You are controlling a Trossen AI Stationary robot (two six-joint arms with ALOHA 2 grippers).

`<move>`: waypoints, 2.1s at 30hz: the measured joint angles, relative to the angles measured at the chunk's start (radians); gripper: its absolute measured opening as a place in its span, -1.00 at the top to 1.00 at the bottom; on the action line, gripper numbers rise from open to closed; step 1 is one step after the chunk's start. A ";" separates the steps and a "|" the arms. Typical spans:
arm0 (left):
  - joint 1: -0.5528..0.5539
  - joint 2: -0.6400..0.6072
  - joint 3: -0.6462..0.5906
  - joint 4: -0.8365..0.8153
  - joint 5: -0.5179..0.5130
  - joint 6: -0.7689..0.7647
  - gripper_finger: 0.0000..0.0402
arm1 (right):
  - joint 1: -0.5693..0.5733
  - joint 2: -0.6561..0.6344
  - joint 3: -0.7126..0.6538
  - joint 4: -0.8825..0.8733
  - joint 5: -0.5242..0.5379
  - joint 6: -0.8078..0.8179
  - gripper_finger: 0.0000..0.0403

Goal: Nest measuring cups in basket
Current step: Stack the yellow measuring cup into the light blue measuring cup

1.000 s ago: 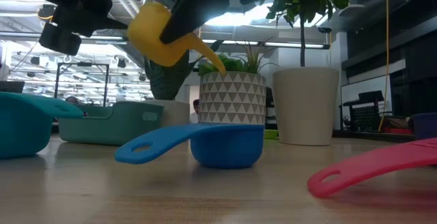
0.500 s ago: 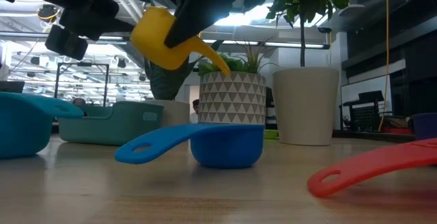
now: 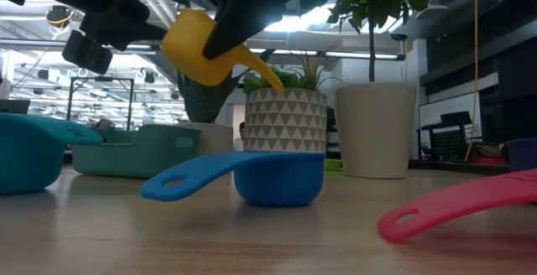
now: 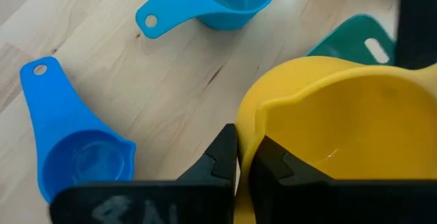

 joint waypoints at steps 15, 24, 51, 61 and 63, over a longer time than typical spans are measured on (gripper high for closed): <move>0.007 0.078 0.000 0.017 0.048 -0.044 0.02 | -0.001 0.000 0.000 -0.045 -0.003 0.000 0.90; 0.007 0.135 0.000 0.127 0.051 -0.046 0.02 | -0.001 0.000 0.000 -0.096 -0.003 0.000 0.90; 0.046 0.164 0.000 0.159 0.077 -0.018 0.22 | -0.001 0.000 -0.001 -0.101 -0.003 -0.001 0.90; 0.046 0.164 0.000 0.157 0.065 -0.016 0.33 | 0.000 0.000 -0.001 -0.100 -0.002 -0.031 0.90; 0.046 0.164 0.000 0.156 0.064 -0.016 0.35 | 0.000 0.000 -0.001 -0.100 -0.002 -0.031 0.90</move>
